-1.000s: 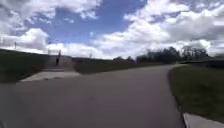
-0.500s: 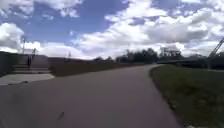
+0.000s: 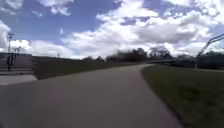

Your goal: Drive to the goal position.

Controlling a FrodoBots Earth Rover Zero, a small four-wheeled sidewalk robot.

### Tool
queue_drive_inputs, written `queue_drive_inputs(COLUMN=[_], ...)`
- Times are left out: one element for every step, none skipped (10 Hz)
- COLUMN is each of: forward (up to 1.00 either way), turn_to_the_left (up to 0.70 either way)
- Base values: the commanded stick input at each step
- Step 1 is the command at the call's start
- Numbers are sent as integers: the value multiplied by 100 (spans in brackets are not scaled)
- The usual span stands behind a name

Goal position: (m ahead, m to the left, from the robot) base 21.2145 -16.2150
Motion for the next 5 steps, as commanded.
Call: queue_drive_inputs(forward=[100,100,100,100,100], turn_to_the_left=[0,0,0,0,0])
